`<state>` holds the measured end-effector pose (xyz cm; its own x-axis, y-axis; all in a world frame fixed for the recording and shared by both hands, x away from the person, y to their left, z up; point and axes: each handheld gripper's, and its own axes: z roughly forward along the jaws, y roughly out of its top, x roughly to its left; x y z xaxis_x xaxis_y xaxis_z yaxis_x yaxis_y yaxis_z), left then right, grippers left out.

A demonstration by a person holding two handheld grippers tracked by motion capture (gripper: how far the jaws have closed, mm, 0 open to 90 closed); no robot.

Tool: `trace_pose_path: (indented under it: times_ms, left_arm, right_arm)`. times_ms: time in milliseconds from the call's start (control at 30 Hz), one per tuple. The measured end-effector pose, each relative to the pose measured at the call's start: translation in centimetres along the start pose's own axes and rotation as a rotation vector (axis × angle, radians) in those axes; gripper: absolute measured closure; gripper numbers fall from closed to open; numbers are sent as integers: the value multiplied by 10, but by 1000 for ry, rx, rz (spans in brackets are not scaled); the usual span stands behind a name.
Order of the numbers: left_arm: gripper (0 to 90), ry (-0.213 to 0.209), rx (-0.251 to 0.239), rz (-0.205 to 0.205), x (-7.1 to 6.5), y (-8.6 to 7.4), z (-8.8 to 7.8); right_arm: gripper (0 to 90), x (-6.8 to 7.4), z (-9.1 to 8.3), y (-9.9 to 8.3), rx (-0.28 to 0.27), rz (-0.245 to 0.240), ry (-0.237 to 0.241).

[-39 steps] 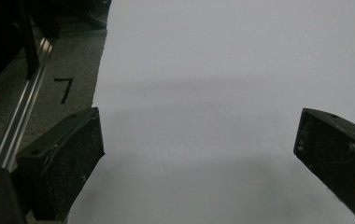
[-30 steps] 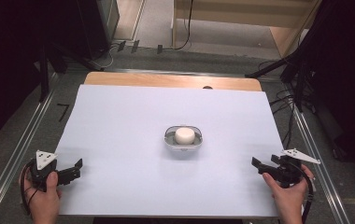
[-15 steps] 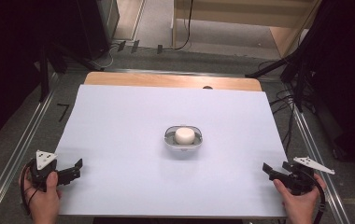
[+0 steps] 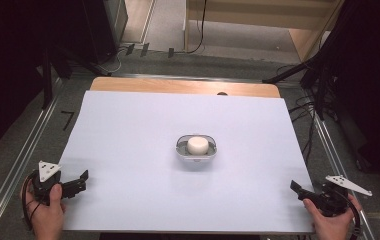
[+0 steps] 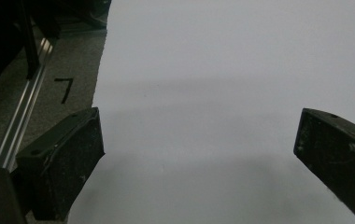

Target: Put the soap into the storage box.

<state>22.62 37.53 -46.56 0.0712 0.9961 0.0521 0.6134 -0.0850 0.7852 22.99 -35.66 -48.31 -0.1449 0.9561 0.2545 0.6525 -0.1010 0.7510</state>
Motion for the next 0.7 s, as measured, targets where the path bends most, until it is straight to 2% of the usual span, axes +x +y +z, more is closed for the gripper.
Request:
trace_pose_path:
  times_ms: [367,500,700]
  left_arm:
    - [21,0,-1,-2,0,0,0]
    - [21,0,0,0,0,0,0]
    - [21,-1,0,-3,0,0,0]
  right_arm:
    - [107,-15,-11,-5,-26,25,-15]
    - [113,-14,-12,-7,-45,24,-16]
    - [114,-11,-9,-9,-34,5,-17]
